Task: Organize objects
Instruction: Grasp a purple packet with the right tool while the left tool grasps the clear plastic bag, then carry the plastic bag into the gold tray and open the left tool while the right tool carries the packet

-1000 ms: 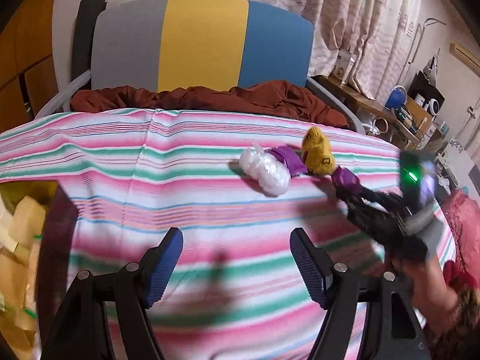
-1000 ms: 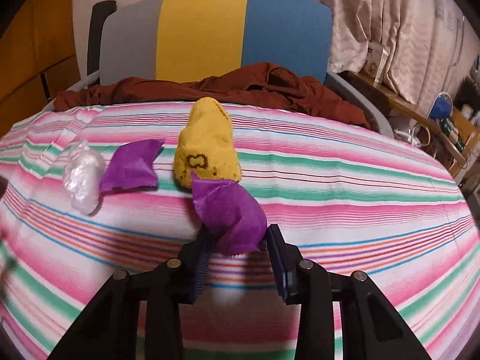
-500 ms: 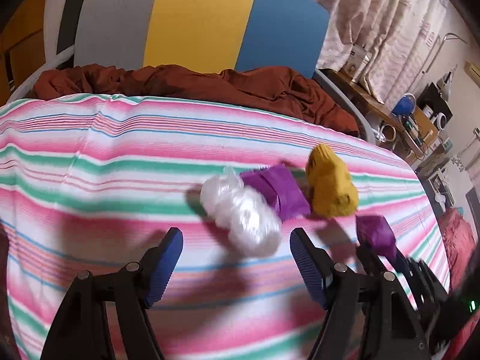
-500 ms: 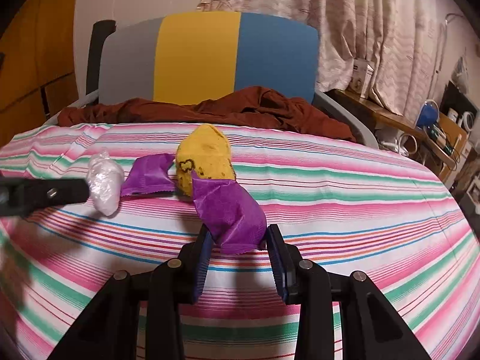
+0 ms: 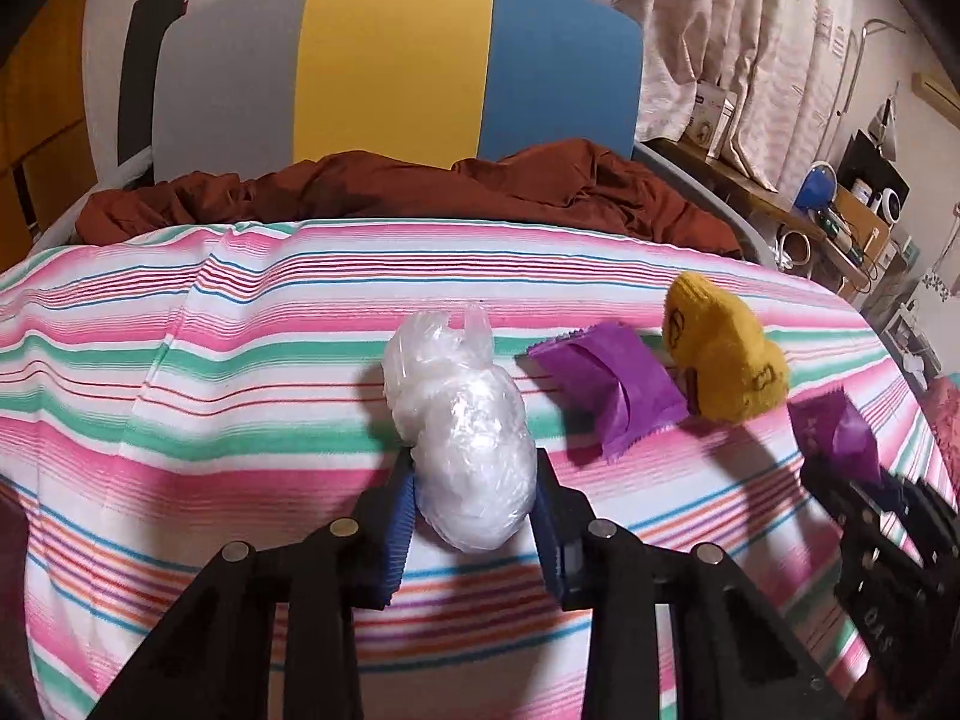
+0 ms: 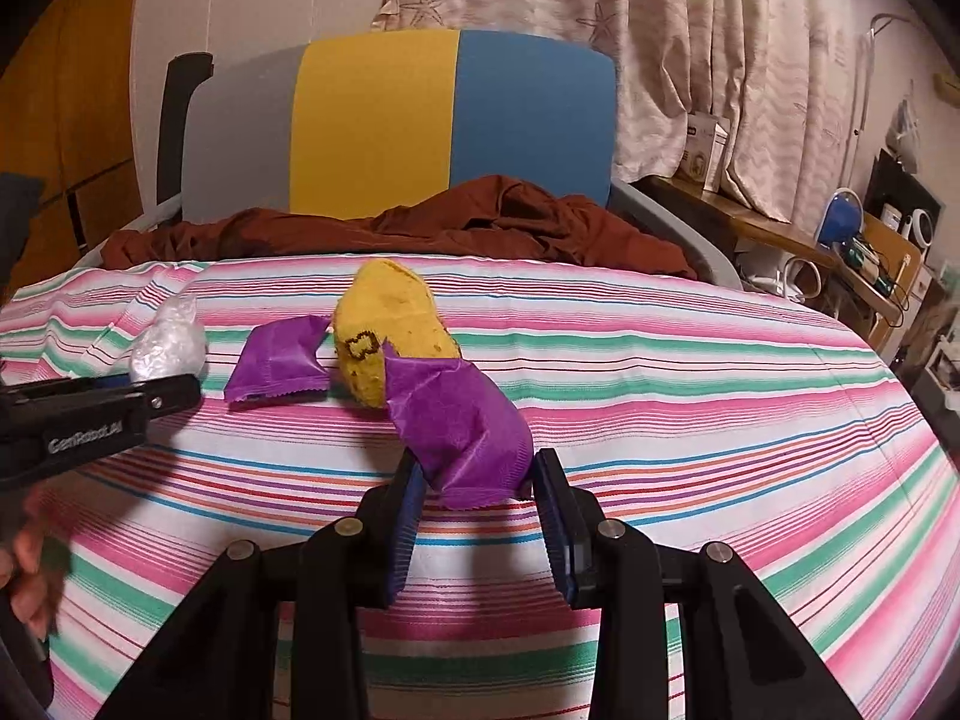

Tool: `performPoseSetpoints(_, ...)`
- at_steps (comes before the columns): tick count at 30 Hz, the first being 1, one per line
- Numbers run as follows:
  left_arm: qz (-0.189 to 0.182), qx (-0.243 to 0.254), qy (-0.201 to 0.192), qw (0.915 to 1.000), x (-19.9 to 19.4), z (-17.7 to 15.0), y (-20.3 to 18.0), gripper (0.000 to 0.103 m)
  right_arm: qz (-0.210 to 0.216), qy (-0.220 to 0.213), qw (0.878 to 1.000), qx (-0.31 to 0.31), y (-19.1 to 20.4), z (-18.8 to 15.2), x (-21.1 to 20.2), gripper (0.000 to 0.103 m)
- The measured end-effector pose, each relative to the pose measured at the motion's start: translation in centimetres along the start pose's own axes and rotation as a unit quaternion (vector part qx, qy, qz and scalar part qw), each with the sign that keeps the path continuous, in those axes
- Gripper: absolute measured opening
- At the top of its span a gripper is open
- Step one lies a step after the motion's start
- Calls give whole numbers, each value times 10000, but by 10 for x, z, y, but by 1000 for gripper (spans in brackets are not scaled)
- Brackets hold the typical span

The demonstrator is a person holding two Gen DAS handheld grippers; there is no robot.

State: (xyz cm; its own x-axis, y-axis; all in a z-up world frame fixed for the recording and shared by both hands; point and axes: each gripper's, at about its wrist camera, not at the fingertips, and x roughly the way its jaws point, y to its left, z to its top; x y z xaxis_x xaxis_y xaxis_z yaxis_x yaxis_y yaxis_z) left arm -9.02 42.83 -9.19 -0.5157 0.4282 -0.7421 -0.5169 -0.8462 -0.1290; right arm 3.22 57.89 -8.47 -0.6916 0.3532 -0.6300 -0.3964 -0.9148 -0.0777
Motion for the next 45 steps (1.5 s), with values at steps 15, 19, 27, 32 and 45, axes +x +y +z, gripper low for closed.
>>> performPoseSetpoints(15,-77,287,-286,9991,-47,-38,23,34,73,-145,9999,40,6,4,-19,37)
performPoseSetpoints(19,-83,497,-408,9979,-55,-44,19,34,502,105,9980,372,8,5,-32,37)
performPoseSetpoints(27,-143,827,-685,9941,-83,-55,16,34,1151,668,9821,1335,18,-15,-59,37)
performPoseSetpoints(32,-316,927,-906,9911,-117,-67,20,34,1404,553,9784,1410,30,-20,-64,37)
performPoseSetpoints(45,4,311,-1016,9943,-185,-89,72,34,1670,425,9830,641,63,-21,-72,37)
